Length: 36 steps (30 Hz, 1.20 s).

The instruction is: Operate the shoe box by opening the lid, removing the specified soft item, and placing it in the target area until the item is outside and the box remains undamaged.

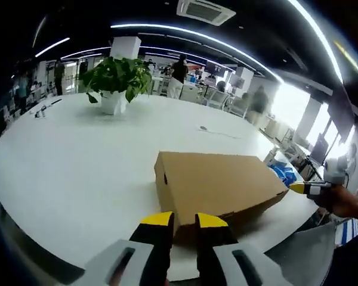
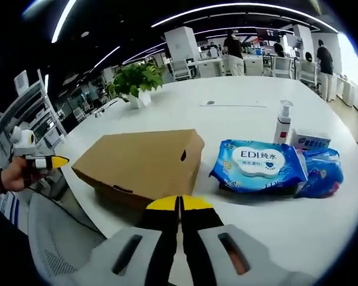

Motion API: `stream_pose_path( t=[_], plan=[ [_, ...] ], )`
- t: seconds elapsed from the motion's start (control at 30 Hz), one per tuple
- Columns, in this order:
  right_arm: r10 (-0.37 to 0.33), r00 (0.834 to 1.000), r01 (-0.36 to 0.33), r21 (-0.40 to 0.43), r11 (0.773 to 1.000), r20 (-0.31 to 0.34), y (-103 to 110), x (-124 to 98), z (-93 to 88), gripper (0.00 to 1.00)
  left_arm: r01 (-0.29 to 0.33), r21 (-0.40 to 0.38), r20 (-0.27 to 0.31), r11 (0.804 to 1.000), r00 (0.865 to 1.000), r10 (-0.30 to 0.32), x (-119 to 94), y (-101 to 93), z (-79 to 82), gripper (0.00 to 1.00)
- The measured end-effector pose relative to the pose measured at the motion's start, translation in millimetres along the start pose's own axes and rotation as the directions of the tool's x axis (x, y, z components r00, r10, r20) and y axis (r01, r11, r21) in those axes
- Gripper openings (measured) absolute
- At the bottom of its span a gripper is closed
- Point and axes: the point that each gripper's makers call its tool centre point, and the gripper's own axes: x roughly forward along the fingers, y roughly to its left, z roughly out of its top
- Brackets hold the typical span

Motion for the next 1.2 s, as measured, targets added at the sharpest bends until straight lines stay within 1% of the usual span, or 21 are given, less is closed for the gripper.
stream_pose_path(
  t=[0.03, 0.1, 0.2, 0.27, 0.3, 0.37, 0.43, 0.5, 0.57, 0.73, 0.77, 0.83, 0.93, 0.97, 1.0, 1.03, 1.07, 1.13, 1.2],
  plan=[
    [0.004, 1.000, -0.004, -0.007, 1.000, 0.005, 1, 0, 2.1, 0.00, -0.001, -0.007, 0.003, 1.000, 1.000, 0.001, 1, 0.8, 1.8, 0.18],
    [0.015, 1.000, -0.015, 0.005, 1.000, 0.016, 3, 1, 5.2, 0.02, -0.002, -0.016, -0.001, 1.000, 1.000, 0.002, 4, 1.3, 2.3, 0.22],
    [0.036, 0.999, -0.037, 0.025, 0.999, 0.024, 7, 3, 7.7, 0.09, -0.002, -0.027, -0.003, 1.000, 1.000, 0.002, 6, 0.9, 1.9, 0.23],
    [0.050, 0.999, -0.050, 0.032, 0.998, 0.014, 10, 7, 6.3, 0.14, 0.003, -0.040, -0.010, 0.999, 1.000, -0.004, 9, 0.1, 0.1, 0.26],
    [0.055, 0.998, -0.055, 0.035, 0.998, 0.010, 11, 8, 5.3, 0.17, 0.005, -0.045, -0.015, 0.999, 1.000, -0.005, 10, 0.0, -1.7, 0.26],
    [0.068, 0.998, -0.068, 0.047, 0.997, 0.010, 14, 9, 4.3, 0.19, 0.014, -0.053, -0.033, 0.998, 0.999, -0.016, 12, -1.2, -6.6, 0.27],
    [0.075, 0.997, -0.076, 0.077, 0.994, 0.013, 16, 11, 3.1, 0.20, 0.017, -0.062, -0.045, 0.998, 0.999, -0.020, 15, -1.3, -10.7, 0.28],
    [0.082, 0.996, -0.084, 0.108, 0.991, 0.018, 16, 12, 2.0, 0.20, 0.033, -0.088, -0.065, 0.996, 0.997, -0.038, 17, -3.3, -16.3, 0.30],
    [0.092, 0.996, -0.093, 0.134, 0.987, 0.014, 16, 14, -0.4, 0.21, 0.030, -0.092, -0.075, 0.995, 0.997, -0.037, 19, -2.9, -20.4, 0.30],
    [0.116, 0.993, -0.117, 0.189, 0.975, 0.016, 18, 17, -4.5, 0.24, 0.043, -0.107, -0.085, 0.993, 0.995, -0.052, 21, -5.8, -24.6, 0.29],
    [0.126, 0.992, -0.124, 0.201, 0.972, 0.000, 19, 18, -8.5, 0.26, 0.047, -0.110, -0.088, 0.993, 0.995, -0.057, 22, -6.4, -25.3, 0.29],
    [0.136, 0.990, -0.129, 0.197, 0.972, -0.023, 21, 21, -15.0, 0.26, 0.056, -0.116, -0.094, 0.992, 0.993, -0.067, 25, -7.6, -26.9, 0.29],
    [0.149, 0.988, -0.140, 0.204, 0.969, -0.030, 25, 23, -19.0, 0.23, 0.059, -0.105, -0.122, 0.993, 0.990, -0.072, 29, -8.6, -33.0, 0.28],
    [0.156, 0.987, -0.145, 0.200, 0.969, -0.040, 28, 25, -21.4, 0.22, 0.058, -0.106, -0.131, 0.993, 0.989, -0.072, 31, -7.9, -35.1, 0.28],
    [0.149, 0.987, -0.136, 0.203, 0.970, -0.051, 27, 27, -23.8, 0.23, 0.061, -0.111, -0.142, 0.992, 0.987, -0.077, 32, -6.6, -37.1, 0.28],
    [0.152, 0.987, -0.140, 0.204, 0.969, -0.045, 27, 27, -23.0, 0.25, 0.070, -0.139, -0.138, 0.988, 0.986, -0.089, 32, -6.8, -35.2, 0.28],
    [0.157, 0.987, -0.144, 0.204, 0.968, -0.046, 27, 28, -23.1, 0.26, 0.077, -0.149, -0.146, 0.986, 0.984, -0.099, 33, -5.4, -35.0, 0.28],
    [0.166, 0.985, -0.152, 0.217, 0.964, -0.046, 25, 29, -22.6, 0.26, 0.083, -0.140, -0.143, 0.987, 0.984, -0.103, 34, -5.8, -33.1, 0.28],
    [0.169, 0.984, -0.156, 0.213, 0.965, -0.048, 24, 31, -21.2, 0.26, 0.088, -0.128, -0.148, 0.988, 0.983, -0.107, 37, -7.0, -30.7, 0.28]
  ],
)
